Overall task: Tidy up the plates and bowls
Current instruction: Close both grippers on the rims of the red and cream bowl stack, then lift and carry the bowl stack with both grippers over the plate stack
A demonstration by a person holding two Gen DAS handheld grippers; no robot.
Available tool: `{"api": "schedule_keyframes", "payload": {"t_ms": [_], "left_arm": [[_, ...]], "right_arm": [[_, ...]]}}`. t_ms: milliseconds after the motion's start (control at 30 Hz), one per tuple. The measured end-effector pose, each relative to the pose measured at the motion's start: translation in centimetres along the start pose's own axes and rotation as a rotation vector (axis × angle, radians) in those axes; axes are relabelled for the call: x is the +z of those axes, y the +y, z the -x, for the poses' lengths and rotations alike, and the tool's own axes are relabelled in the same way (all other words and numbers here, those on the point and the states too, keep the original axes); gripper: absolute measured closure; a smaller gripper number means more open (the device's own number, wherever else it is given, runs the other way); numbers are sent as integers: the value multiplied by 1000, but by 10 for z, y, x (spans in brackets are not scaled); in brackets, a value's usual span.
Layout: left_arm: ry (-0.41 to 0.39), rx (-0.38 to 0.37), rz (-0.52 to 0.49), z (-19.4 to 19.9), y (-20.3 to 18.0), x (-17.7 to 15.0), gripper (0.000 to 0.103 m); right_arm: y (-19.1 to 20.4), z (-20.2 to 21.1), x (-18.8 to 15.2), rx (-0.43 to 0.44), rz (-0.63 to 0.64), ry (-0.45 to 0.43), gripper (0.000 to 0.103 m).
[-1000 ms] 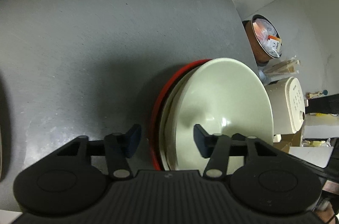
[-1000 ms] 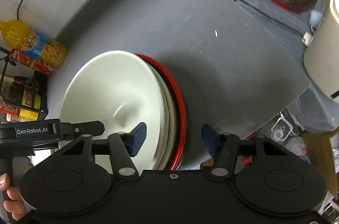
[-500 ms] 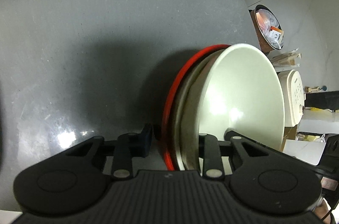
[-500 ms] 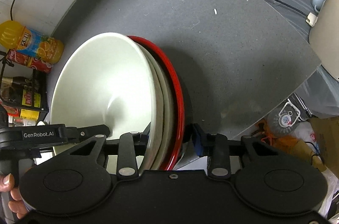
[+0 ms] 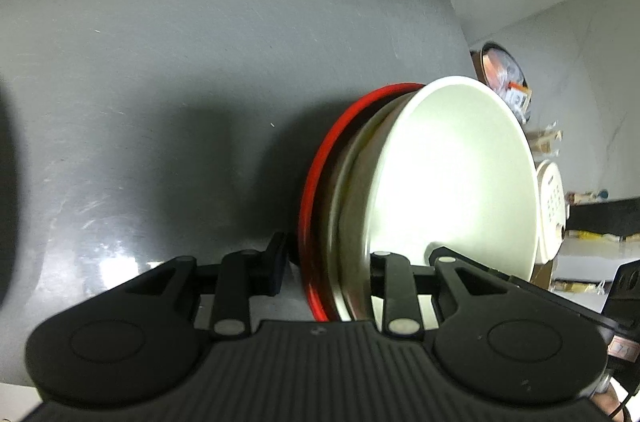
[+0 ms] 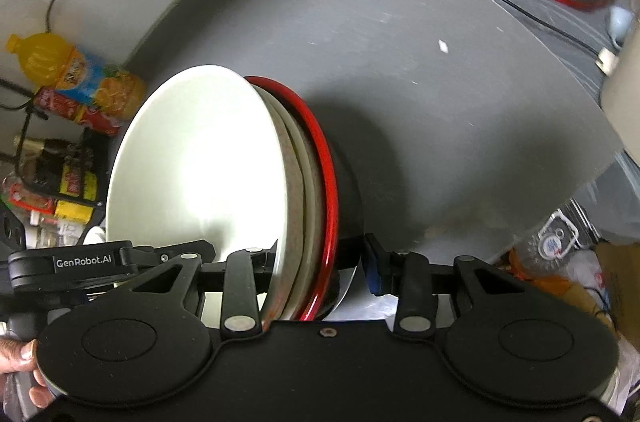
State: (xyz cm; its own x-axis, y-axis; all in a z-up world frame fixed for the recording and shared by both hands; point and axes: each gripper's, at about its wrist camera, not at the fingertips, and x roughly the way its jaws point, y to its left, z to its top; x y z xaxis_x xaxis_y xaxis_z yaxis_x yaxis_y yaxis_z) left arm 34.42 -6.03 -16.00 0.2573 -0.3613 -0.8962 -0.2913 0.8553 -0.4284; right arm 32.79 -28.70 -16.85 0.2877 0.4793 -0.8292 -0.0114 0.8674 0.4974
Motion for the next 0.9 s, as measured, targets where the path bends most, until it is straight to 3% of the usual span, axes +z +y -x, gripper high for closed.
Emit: {"api": "schedule_keyframes", "payload": {"t_ms": [367, 900], "left_arm": [[-124, 32, 124, 53, 40, -10, 74], [-298, 75, 348, 130, 111, -44, 74]], "right_arm": [[62, -12, 14, 74, 164, 13, 68], [165, -43, 13, 193, 398, 111, 68]]}}
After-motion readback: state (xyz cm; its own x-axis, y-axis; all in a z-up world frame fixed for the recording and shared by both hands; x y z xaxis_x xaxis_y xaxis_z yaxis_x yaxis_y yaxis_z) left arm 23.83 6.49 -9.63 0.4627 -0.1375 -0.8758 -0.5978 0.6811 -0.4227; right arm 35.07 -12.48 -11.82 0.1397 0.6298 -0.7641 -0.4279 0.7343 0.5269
